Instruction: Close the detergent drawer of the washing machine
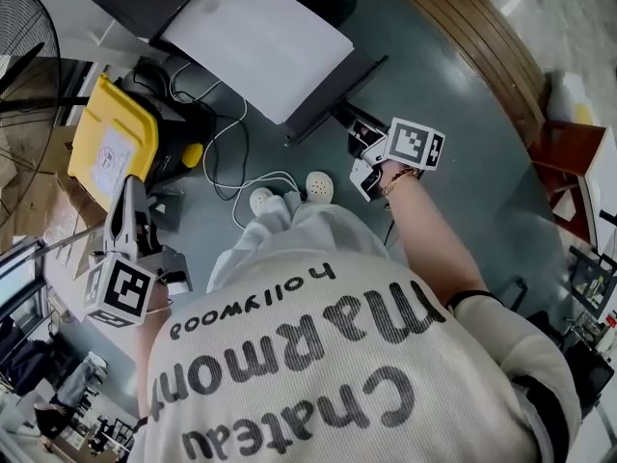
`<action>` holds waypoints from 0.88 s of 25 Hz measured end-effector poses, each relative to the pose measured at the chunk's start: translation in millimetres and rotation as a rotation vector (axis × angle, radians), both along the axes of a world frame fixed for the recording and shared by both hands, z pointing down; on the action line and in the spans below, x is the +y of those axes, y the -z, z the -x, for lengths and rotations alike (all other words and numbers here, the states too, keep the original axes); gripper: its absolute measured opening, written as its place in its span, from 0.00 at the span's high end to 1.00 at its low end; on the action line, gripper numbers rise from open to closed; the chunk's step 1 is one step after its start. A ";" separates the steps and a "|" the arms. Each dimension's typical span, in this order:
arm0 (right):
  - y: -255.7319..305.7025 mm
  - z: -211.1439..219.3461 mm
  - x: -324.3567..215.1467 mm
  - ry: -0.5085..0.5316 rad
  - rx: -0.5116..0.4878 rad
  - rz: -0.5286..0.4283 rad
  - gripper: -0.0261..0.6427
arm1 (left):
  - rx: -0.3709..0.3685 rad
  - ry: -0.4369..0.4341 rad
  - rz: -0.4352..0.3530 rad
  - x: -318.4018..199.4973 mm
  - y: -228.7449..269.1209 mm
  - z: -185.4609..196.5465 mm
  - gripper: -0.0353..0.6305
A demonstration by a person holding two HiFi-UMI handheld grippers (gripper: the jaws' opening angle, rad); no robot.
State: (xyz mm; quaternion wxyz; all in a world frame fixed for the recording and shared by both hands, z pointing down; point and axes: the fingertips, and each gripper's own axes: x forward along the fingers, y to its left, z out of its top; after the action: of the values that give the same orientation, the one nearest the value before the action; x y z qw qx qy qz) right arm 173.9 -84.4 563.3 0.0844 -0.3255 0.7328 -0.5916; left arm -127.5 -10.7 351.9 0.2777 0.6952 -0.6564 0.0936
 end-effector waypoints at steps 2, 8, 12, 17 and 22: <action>2.3 0.0 -0.4 0.002 -0.004 -0.011 0.77 | -0.003 0.008 -0.005 -1.7 0.1 1.2 0.94; 1.9 2.2 0.2 -0.013 0.000 0.004 0.79 | 0.005 0.012 0.007 -9.4 -6.1 3.2 0.94; 1.6 1.1 0.6 -0.033 -0.013 0.022 0.80 | 0.000 -0.005 0.007 -16.0 -7.8 2.8 0.94; 1.5 -0.1 1.7 -0.078 -0.023 0.045 0.81 | 0.005 0.001 0.004 -22.0 -10.3 14.3 0.94; 0.2 5.0 2.4 -0.070 0.021 0.088 0.81 | 0.028 -0.005 0.000 -38.6 -19.8 32.2 0.94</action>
State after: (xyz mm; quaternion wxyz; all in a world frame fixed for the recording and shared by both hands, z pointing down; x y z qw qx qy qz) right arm 168.9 -82.0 563.1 0.0829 -0.3605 0.6951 -0.6165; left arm -159.7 -49.4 371.7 0.2865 0.6982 -0.6506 0.0847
